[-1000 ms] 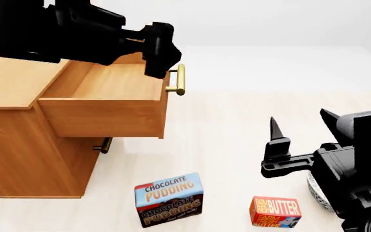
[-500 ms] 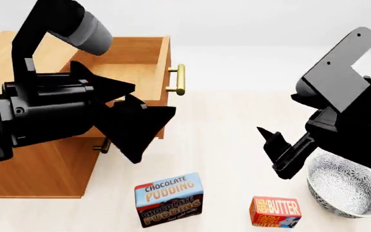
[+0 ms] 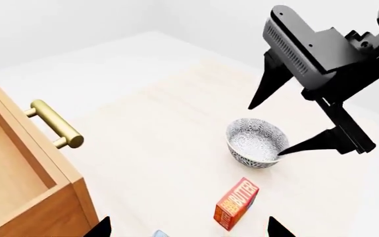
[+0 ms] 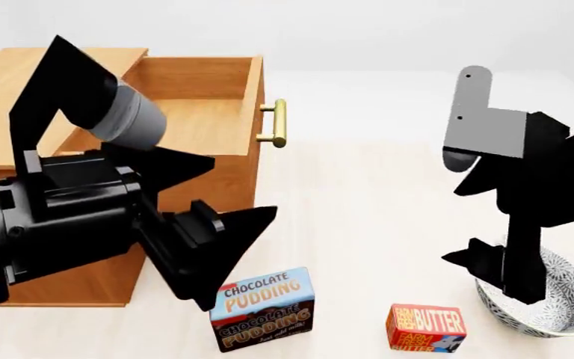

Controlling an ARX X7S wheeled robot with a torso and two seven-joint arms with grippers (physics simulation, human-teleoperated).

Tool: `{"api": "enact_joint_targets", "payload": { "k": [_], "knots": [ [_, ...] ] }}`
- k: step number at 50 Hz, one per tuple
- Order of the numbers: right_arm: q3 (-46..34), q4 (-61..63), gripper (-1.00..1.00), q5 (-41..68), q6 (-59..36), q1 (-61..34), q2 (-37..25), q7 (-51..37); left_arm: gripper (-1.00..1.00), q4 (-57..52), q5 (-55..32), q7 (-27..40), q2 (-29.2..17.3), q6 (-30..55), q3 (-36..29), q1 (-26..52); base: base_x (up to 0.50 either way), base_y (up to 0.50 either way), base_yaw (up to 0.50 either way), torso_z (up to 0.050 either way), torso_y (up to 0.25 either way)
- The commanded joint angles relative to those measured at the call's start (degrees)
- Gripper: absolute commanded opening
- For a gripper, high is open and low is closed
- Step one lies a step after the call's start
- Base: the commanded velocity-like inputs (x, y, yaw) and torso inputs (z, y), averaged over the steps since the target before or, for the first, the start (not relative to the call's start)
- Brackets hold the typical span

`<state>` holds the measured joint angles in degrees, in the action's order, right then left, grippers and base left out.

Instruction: Put the butter at the back in the top drawer of the cabinet and close it.

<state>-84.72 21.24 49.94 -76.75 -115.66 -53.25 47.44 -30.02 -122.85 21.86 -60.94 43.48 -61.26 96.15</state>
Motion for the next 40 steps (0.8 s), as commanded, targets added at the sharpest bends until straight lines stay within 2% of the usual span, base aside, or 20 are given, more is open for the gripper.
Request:
{"api": "enact_joint_targets", "payload": {
  "k": [1,40],
  "knots": [
    [-13.7,-1.9,1.0,-10.5,4.6,-4.7,1.8,13.5,1.0,-1.0,0.3,-0.5,-0.5,-0.3,0.2,-0.8,0.0,0.0,0.0,0.0,0.0],
    [-21.2,-7.9,1.0,-14.0,10.5,7.2,8.2,12.8,1.0,0.1,1.6,-1.6,0.0,-0.4,0.1,-2.6,0.0,0.0,0.0,0.0,0.0]
  ]
}}
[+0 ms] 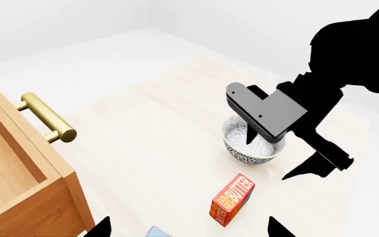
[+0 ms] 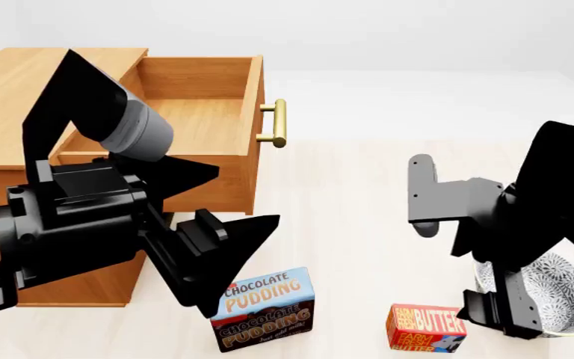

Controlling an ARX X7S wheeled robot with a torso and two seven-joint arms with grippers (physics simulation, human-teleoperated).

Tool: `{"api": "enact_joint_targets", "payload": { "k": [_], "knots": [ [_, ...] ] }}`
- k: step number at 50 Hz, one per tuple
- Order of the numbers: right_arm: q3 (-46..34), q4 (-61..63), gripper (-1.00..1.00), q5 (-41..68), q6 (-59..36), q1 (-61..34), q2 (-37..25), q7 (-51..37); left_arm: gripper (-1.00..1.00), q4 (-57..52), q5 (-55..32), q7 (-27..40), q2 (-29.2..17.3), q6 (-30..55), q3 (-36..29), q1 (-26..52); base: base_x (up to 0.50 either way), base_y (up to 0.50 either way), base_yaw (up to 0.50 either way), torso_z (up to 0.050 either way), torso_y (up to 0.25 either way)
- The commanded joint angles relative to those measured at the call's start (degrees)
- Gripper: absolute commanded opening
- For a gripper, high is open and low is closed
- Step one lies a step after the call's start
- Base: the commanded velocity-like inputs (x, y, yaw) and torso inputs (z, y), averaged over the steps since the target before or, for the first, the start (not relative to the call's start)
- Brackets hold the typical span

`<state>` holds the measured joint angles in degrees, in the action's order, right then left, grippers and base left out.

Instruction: Put the butter at the back in the top drawer of the cabinet and close it.

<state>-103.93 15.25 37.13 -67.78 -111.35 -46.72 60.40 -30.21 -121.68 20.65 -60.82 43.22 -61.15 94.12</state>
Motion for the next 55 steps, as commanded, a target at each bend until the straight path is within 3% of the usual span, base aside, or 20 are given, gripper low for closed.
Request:
{"api": "enact_joint_targets", "payload": {
  "k": [1,27,55],
  "knots": [
    [-2.1,-2.2,1.0,-1.3,1.7,3.1,1.9,-0.3,1.0,0.3,0.5,-0.4,-0.1,-0.1,0.0,-0.7,0.0,0.0,0.0,0.0,0.0],
    [-2.3,-9.4,1.0,-2.8,5.4,9.0,5.7,-2.4,1.0,0.7,1.0,-0.9,0.1,0.0,0.1,-1.5,0.0,0.0,0.0,0.0,0.0],
    [-6.3,-24.4,1.0,-6.8,14.2,14.5,12.4,2.9,1.0,2.0,2.0,-2.6,0.9,0.4,0.1,-2.3,0.0,0.0,0.0,0.0,0.0]
  ]
}}
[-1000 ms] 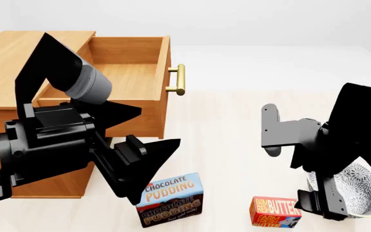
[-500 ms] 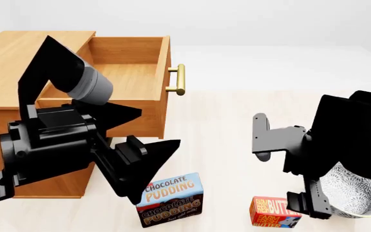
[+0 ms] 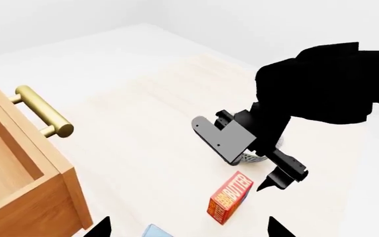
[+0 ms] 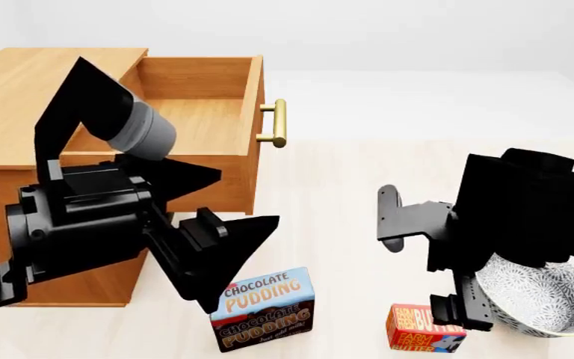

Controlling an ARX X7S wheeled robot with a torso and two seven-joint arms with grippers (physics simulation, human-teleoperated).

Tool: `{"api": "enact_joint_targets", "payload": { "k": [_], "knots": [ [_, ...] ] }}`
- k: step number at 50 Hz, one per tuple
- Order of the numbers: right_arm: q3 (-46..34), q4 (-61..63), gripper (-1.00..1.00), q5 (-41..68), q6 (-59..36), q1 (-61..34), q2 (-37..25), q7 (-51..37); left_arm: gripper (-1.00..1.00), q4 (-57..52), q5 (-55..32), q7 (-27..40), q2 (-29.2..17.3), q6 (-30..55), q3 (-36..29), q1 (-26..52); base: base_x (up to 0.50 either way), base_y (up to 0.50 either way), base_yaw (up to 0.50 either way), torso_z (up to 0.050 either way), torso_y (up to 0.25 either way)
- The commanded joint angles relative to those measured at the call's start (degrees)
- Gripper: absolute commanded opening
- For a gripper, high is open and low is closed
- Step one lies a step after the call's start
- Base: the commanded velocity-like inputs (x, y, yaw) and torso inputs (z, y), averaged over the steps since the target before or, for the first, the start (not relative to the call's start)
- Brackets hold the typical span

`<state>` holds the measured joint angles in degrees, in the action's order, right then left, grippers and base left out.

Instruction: Put the butter at the back in the top drawer of the cabinet and close it.

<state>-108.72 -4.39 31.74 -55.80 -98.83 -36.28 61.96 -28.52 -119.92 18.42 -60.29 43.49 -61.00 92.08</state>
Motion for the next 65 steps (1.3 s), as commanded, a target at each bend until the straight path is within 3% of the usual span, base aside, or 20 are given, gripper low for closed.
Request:
{"api": "enact_joint_targets", "payload": {
  "k": [1,65],
  "knots": [
    [-1.7,-4.9,1.0,-1.5,2.3,2.1,2.1,1.3,1.0,0.4,0.3,-0.4,0.3,0.2,0.0,-0.3,0.0,0.0,0.0,0.0,0.0],
    [-8.2,-20.7,1.0,-7.4,5.7,12.4,8.3,-0.3,1.0,1.8,2.2,-1.3,1.2,0.2,-0.2,-2.5,0.0,0.0,0.0,0.0,0.0]
  ]
}}
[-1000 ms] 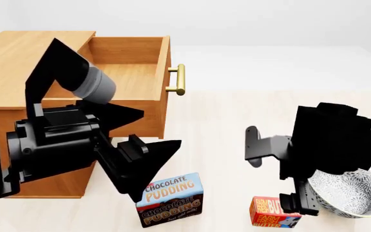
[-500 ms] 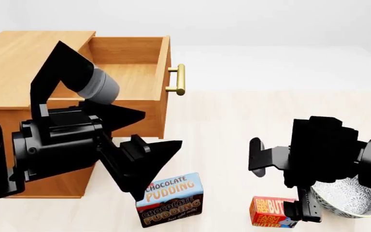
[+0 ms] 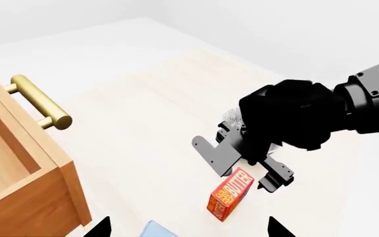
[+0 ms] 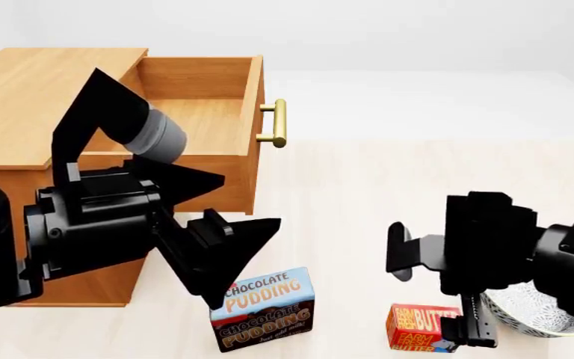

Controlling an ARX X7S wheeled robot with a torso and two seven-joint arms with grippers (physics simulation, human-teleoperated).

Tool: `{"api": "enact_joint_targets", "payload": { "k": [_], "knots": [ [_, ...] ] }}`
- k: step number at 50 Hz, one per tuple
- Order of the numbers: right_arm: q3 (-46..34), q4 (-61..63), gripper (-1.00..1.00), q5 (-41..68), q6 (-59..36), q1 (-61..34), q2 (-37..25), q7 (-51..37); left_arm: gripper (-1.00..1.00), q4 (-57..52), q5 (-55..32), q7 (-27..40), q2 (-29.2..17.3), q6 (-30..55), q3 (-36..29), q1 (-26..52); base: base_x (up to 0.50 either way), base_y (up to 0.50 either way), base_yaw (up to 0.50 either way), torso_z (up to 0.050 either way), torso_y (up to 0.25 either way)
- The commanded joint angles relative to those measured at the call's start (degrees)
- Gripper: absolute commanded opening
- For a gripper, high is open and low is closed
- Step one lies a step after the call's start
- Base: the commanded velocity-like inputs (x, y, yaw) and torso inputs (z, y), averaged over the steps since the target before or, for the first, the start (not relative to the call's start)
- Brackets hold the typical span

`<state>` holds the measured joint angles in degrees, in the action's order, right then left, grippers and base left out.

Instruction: Put the butter at the back in the top drawer of the cabinet and close it.

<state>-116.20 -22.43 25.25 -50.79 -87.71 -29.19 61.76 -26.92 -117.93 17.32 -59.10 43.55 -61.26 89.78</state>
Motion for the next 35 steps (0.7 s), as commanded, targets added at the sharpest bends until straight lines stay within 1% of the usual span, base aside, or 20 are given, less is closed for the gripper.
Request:
{"api": "enact_joint_targets", "payload": {
  "k": [1,25,35],
  "knots": [
    [-0.8,-3.0,1.0,-0.9,0.9,1.4,1.3,-0.1,1.0,0.2,0.2,-0.2,0.0,0.1,0.0,-0.2,0.0,0.0,0.0,0.0,0.0],
    [-0.6,-5.6,1.0,-1.1,2.6,3.3,3.1,0.0,1.0,0.5,0.6,-0.6,-0.2,0.1,0.2,-0.8,0.0,0.0,0.0,0.0,0.0],
    [-1.0,-8.9,1.0,-1.6,3.7,5.1,4.5,0.1,1.0,0.6,0.9,-1.0,-0.5,0.0,0.4,-1.1,0.0,0.0,0.0,0.0,0.0]
  ]
}}
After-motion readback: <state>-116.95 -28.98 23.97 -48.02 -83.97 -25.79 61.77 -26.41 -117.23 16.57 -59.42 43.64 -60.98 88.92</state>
